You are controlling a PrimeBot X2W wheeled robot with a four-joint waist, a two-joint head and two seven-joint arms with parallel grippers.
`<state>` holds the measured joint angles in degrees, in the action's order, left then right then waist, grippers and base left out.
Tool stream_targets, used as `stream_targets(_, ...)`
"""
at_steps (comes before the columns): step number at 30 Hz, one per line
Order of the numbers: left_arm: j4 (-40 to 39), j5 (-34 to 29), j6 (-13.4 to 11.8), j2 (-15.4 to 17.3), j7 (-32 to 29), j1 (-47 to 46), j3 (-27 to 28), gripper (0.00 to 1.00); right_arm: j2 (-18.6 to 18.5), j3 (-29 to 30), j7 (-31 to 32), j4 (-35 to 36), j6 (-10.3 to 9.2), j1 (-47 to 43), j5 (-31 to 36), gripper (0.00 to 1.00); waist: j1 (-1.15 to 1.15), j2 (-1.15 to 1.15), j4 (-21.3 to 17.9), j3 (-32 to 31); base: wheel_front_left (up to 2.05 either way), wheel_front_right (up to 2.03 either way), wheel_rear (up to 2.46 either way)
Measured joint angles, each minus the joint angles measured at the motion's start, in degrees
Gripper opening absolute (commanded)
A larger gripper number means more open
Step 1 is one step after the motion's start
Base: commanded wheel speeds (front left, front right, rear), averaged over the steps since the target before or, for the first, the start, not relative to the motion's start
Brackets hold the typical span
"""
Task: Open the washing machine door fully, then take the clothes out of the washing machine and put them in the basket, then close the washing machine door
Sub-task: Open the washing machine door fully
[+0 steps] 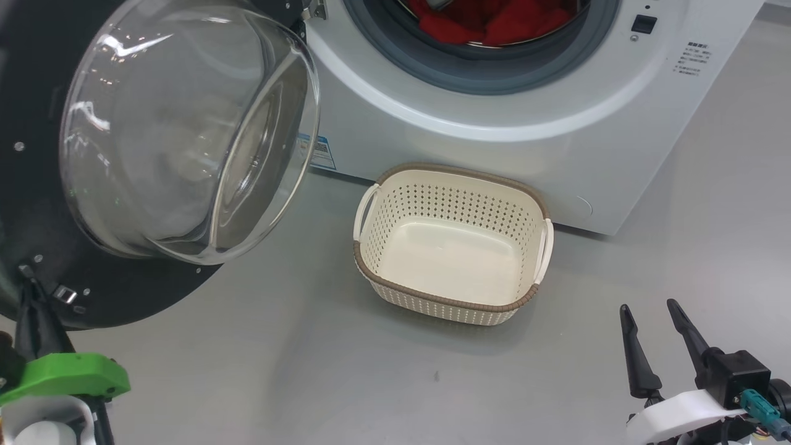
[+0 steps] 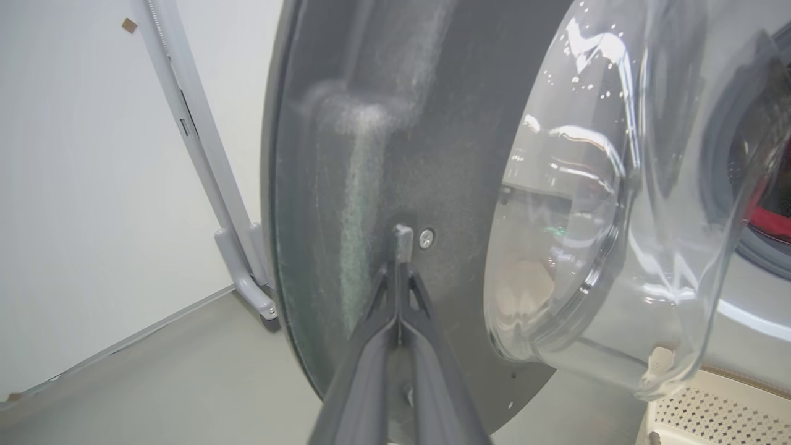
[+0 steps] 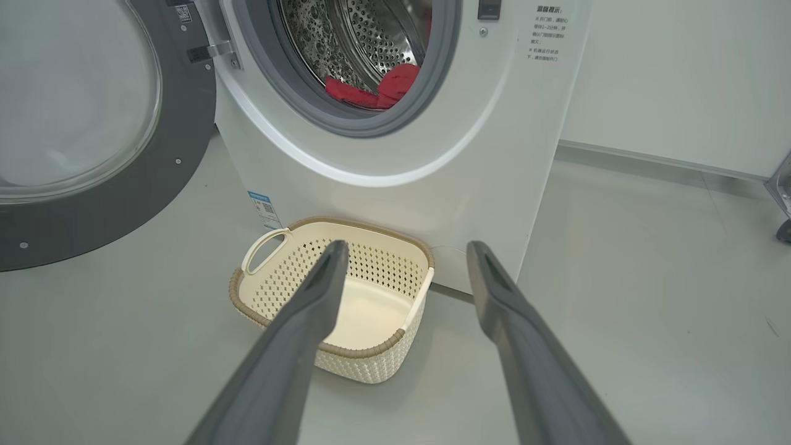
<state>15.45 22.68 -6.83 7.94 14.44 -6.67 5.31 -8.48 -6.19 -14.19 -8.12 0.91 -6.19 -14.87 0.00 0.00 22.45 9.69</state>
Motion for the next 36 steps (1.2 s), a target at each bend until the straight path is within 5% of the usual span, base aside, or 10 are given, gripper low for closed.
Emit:
stream_targets(19,1.6,-1.2,-0.6,-2.0,0.0,-1.8,1.7,0.0,0.0,0.9,0.0,0.1,0.02,0.3,0.0,1.0,0.0,0.0,-1.8,0.5,0.0,0.0,0.0)
stream_targets(36,-8.9,-6.9,0.2,-4.3,0.0,5.4,-4.4,0.0,1.1,1.8,0.0,0.2,0.04,0.9,0.0,1.0,0.0,0.0,-3.8,-1.6,0.0,0.0,0.0)
